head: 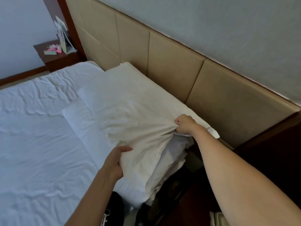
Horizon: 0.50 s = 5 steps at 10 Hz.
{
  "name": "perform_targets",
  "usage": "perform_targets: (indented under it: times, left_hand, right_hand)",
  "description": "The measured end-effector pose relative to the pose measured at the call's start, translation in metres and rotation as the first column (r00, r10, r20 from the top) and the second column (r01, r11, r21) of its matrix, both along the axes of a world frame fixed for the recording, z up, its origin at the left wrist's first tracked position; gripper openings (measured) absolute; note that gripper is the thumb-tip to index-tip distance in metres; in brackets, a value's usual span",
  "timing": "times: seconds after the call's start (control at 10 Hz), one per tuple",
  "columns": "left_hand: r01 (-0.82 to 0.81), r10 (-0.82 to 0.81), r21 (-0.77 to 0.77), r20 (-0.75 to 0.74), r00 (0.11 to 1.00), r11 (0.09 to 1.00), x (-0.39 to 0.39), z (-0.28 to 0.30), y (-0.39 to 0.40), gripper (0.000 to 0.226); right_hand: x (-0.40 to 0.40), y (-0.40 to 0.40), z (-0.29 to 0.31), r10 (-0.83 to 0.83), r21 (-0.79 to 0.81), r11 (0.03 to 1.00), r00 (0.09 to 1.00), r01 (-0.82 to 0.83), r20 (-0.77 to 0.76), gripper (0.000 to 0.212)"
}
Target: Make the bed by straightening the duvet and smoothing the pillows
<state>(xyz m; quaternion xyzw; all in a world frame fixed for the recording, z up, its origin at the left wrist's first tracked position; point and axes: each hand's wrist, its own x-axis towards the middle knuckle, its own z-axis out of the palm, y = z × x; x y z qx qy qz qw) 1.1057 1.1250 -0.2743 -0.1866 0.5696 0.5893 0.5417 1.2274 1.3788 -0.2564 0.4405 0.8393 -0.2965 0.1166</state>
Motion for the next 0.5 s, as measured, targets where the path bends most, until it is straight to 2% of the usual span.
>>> perform_targets:
  times: [0.1,0.2,0.3,0.4,0.5]
  left_hand:
    - [0.019,-0.019,-0.016,-0.005,1.000,1.000,-0.004,-0.019,-0.014,0.024]
    - [0.016,-0.016,-0.026,-0.003,1.000,1.000,-0.006,-0.040,-0.036,0.033]
    - [-0.006,0.006,-0.034,0.007,1.000,0.999,-0.006,-0.046,-0.057,0.023]
    - [0.022,-0.029,-0.050,-0.128,0.991,0.998,-0.010,-0.030,-0.067,0.009]
    - [0.062,-0.065,-0.020,-0.310,0.949,0.998,-0.018,-0.004,-0.081,0.007]
  right_hand:
    - [0.015,-0.011,-0.003,-0.046,-0.036,0.998,0.999,0.047,0.029,0.040]
    - [0.032,-0.025,-0.011,-0.094,-0.049,0.994,0.995,0.096,0.028,0.039]
    - [0.043,-0.045,-0.008,-0.080,-0.045,0.996,0.997,0.081,0.011,0.038]
    - [0.043,-0.066,0.009,-0.085,-0.037,0.996,0.995,0.083,-0.047,0.039]
    - [0.039,-0.093,0.038,-0.096,0.070,0.992,0.991,0.102,-0.093,0.041]
